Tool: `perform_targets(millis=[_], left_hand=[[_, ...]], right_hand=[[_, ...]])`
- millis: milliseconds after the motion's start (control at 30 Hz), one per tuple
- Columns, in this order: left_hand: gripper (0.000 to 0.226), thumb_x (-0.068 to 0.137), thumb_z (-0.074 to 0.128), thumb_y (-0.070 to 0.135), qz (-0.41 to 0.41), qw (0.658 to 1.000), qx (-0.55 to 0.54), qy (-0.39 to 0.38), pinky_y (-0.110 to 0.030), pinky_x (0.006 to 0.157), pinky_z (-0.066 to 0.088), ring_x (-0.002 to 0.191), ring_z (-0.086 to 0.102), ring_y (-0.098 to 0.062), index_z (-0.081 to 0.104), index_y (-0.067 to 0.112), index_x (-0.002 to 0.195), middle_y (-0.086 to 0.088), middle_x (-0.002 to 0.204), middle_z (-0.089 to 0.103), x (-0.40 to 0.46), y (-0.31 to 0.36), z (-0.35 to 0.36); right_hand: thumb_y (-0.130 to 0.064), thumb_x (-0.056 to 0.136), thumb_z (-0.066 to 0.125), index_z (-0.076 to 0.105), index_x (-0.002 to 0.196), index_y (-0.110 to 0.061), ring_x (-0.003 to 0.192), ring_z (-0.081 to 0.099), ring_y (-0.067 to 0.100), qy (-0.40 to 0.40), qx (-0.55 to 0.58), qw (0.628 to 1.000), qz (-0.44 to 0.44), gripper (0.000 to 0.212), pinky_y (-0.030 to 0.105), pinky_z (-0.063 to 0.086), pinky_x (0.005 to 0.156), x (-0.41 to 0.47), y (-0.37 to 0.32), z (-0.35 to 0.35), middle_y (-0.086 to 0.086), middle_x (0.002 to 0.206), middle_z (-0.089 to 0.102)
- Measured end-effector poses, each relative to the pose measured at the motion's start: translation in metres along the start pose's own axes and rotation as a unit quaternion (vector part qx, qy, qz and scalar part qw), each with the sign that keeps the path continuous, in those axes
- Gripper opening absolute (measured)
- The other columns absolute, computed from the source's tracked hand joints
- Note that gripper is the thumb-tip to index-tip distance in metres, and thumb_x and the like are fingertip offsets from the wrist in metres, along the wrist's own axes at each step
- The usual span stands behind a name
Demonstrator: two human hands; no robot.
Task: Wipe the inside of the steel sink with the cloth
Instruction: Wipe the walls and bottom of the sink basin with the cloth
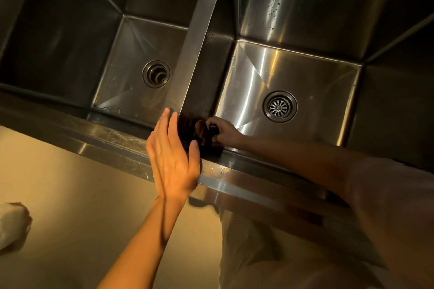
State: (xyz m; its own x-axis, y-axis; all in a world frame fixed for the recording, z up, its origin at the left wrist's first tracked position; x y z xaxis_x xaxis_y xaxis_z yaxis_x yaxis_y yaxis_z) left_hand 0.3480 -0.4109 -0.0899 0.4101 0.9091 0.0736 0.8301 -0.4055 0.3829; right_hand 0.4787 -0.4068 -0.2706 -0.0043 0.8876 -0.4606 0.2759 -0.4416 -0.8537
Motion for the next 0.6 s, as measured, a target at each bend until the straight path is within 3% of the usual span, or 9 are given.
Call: perform_targets(millis=[200, 333, 400, 600], left_hand=[[0.061, 0.093, 0.028, 0.044, 0.000, 1.000, 0.014, 0.005, -0.040, 0.114, 0.020, 0.139, 0.032, -0.021, 0.034, 0.011, 0.144, -0.008, 0.152, 0.034, 0.001, 0.000, 0.001], [0.060, 0.094, 0.029, 0.044, 0.005, 1.000, 0.018, 0.005, -0.039, 0.113, 0.020, 0.139, 0.031, -0.019, 0.034, 0.012, 0.144, -0.007, 0.152, 0.034, 0.001, -0.001, 0.002], [0.060, 0.095, 0.028, 0.046, 0.012, 1.000, 0.017, 0.007, -0.038, 0.112, 0.021, 0.139, 0.032, -0.018, 0.032, 0.014, 0.145, -0.006, 0.152, 0.034, 0.000, -0.002, 0.003], [0.061, 0.094, 0.028, 0.048, 0.013, 1.000, 0.009, 0.002, -0.033, 0.114, 0.017, 0.142, 0.028, -0.016, 0.029, 0.016, 0.146, -0.004, 0.154, 0.031, 0.000, -0.006, 0.004]], right_hand=[[0.007, 0.074, 0.059, 0.055, 0.113, -0.009, 0.108, 0.056, 0.027, 0.015, -0.021, 0.997, 0.070, 0.042, 0.045, 0.049, 0.090, 0.007, 0.019, 0.004, 0.008, 0.115, 0.061], [0.016, 0.073, 0.055, 0.057, 0.106, -0.007, 0.111, 0.056, 0.033, 0.047, 0.085, 0.990, 0.102, 0.040, 0.050, 0.052, 0.088, -0.002, 0.013, 0.002, 0.016, 0.116, 0.059], [0.015, 0.073, 0.056, 0.057, 0.100, -0.016, 0.111, 0.057, 0.035, 0.067, 0.122, 0.984, 0.113, 0.041, 0.050, 0.051, 0.090, -0.006, 0.006, -0.001, 0.012, 0.112, 0.059], [0.004, 0.072, 0.066, 0.057, 0.092, -0.037, 0.107, 0.059, 0.027, 0.064, 0.195, 0.978, 0.042, 0.046, 0.051, 0.047, 0.098, -0.028, -0.046, -0.021, -0.005, 0.101, 0.059]])
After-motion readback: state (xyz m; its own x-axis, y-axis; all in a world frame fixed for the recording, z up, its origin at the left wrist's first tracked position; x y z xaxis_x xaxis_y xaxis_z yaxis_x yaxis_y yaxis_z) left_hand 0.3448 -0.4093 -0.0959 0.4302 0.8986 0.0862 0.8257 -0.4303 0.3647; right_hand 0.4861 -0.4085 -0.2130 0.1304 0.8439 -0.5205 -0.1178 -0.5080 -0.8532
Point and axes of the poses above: each hand's wrist, its own x-axis towards the middle knuckle, its own z-axis out of the palm, y = z × x, the point moved 4 cm from there along x, towards the middle knuckle
